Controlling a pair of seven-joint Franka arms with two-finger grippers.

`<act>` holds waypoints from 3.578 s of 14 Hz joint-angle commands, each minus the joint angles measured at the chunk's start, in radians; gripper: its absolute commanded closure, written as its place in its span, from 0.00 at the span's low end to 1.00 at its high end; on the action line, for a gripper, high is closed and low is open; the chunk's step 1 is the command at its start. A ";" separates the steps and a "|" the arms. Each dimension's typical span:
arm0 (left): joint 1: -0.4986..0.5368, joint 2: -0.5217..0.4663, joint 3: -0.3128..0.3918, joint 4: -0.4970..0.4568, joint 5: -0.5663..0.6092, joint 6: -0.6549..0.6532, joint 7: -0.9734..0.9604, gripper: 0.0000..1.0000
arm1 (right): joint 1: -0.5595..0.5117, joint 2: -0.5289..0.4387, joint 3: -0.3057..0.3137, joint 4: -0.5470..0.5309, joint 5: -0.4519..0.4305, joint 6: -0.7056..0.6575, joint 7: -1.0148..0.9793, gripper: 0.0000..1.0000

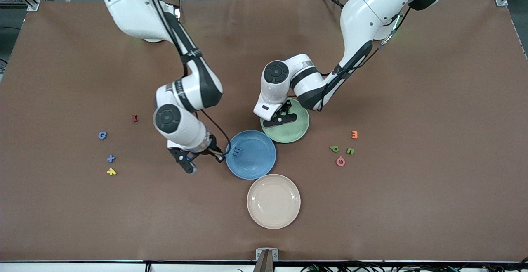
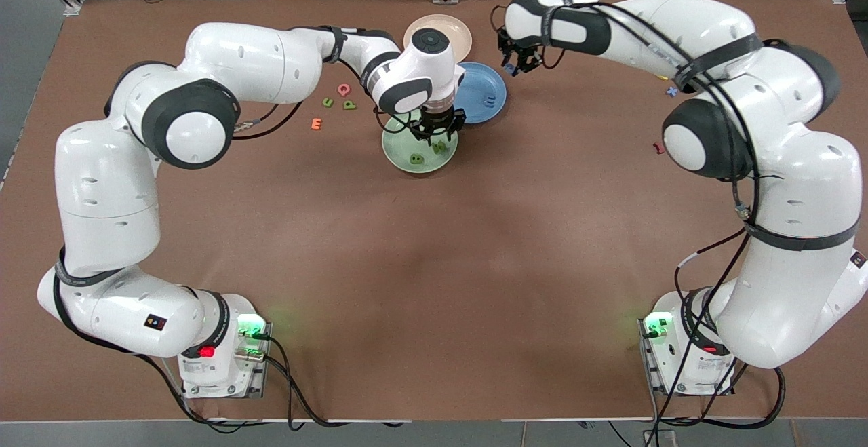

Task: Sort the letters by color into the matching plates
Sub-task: 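Drop the blue a on the blue plate while the left gripper drops green N, then move the right gripper to the blue X while the left gripper grasps green P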

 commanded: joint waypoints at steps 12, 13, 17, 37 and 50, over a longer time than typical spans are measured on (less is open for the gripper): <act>0.229 -0.070 0.001 -0.020 0.006 -0.102 0.166 0.42 | 0.063 0.153 -0.012 0.189 0.000 0.041 0.186 0.00; 0.255 -0.068 0.001 -0.023 0.006 -0.102 0.195 0.42 | 0.050 0.147 -0.015 0.184 -0.020 0.032 0.151 0.00; 0.323 -0.062 0.001 -0.039 0.006 -0.102 0.283 0.42 | 0.026 0.089 -0.076 0.000 -0.074 0.013 -0.117 0.00; 0.427 -0.016 0.004 -0.089 0.058 0.022 0.463 0.43 | -0.292 -0.124 -0.342 -0.405 -0.055 0.132 -1.230 0.08; 0.427 -0.001 0.004 -0.100 0.082 0.055 0.455 0.59 | -0.346 -0.016 -0.319 -0.371 0.224 0.224 -1.230 0.15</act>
